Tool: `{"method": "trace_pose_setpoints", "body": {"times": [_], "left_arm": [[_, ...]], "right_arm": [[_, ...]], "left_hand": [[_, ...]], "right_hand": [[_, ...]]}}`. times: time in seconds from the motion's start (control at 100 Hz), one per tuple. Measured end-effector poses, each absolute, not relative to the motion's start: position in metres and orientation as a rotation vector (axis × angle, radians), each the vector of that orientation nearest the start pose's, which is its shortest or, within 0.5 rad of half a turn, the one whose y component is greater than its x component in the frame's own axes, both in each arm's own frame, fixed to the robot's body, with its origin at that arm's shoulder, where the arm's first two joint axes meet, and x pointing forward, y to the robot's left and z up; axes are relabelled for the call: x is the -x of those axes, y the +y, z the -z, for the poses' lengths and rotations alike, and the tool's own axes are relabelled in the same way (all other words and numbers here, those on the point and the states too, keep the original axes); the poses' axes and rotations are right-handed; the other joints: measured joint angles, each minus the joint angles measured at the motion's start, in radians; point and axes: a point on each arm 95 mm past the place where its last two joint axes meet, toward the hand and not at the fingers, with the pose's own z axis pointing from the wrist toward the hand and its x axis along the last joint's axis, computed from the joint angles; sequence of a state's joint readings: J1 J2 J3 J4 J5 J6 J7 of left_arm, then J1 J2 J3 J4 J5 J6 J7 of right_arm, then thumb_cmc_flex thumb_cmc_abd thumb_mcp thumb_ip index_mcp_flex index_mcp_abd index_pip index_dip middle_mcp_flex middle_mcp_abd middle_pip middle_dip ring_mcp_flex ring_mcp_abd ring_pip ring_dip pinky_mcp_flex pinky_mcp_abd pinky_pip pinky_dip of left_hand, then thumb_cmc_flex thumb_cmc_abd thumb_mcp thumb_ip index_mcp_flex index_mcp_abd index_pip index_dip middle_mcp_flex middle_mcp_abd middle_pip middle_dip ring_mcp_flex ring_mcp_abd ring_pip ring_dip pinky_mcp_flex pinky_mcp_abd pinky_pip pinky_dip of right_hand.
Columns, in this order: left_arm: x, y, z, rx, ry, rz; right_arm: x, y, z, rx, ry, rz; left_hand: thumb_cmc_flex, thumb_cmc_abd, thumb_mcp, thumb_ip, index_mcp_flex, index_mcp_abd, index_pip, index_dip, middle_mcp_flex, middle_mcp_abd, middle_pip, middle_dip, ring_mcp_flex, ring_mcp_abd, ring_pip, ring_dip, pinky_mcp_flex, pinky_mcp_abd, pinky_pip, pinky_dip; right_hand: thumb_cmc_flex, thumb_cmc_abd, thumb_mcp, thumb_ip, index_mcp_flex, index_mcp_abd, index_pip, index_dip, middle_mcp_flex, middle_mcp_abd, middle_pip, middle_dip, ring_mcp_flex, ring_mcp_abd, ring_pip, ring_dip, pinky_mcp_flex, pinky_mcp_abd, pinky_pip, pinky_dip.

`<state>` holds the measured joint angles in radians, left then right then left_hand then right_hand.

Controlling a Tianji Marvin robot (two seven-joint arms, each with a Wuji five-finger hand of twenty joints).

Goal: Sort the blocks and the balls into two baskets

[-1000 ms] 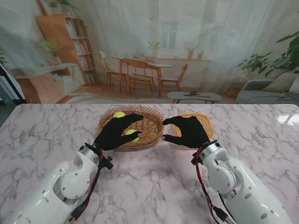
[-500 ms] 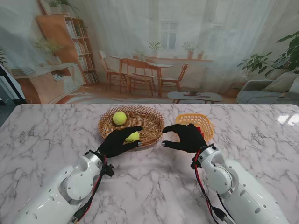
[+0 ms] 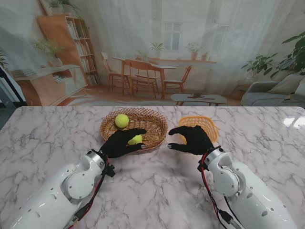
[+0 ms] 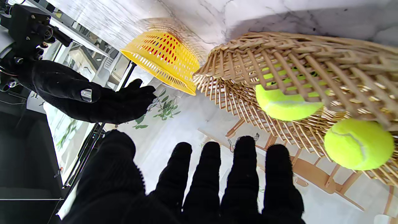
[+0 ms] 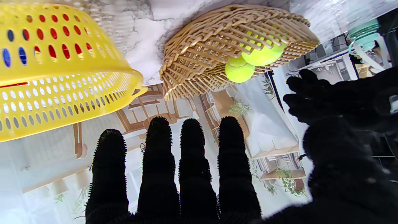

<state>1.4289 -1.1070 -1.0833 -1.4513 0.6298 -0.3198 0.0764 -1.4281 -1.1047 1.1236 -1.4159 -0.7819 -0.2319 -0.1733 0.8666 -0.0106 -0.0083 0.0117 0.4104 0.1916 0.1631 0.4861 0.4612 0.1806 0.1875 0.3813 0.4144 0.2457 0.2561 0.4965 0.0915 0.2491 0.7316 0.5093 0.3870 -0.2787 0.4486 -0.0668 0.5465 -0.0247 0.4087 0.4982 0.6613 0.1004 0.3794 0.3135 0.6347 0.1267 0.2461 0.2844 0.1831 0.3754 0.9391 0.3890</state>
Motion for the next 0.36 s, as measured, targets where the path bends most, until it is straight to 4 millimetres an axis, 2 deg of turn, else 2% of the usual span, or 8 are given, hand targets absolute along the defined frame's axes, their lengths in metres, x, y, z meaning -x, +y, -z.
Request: {"method": "trace_pose_setpoints", "body": {"times": [0.19, 0.36], "left_arm": [[-0.4207, -0.0367, 0.3276, 1.320, 1.489, 1.989], [-0.4211, -0.0360, 0.3274, 1.318, 1.482, 1.990]], "right_arm": [[-0.4319, 0.0105, 0.3298, -1.214, 1.442, -1.786], [-0.4266, 0.0090, 0.3272, -1.180, 1.454, -1.778]], "left_hand": [[0.000, 0.000, 0.000, 0.000, 0.000, 0.000, 0.000, 0.000, 0.000, 0.000, 0.000, 0.000, 0.000, 0.000, 0.000, 0.007, 0.000, 0.000, 0.000, 0.001], [0.000, 0.000, 0.000, 0.000, 0.000, 0.000, 0.000, 0.000, 0.000, 0.000, 0.000, 0.000, 0.000, 0.000, 0.000, 0.009, 0.000, 0.000, 0.000, 0.011]], "right_hand": [[0.000, 0.000, 0.000, 0.000, 0.000, 0.000, 0.000, 0.000, 0.000, 0.000, 0.000, 0.000, 0.000, 0.000, 0.000, 0.000, 0.000, 0.000, 0.000, -0.002], [0.000, 0.000, -0.001, 0.000, 0.000, 0.000, 0.000, -0.001, 0.000, 0.000, 0.000, 0.000, 0.000, 0.000, 0.000, 0.000, 0.000, 0.000, 0.000, -0.002]]}}
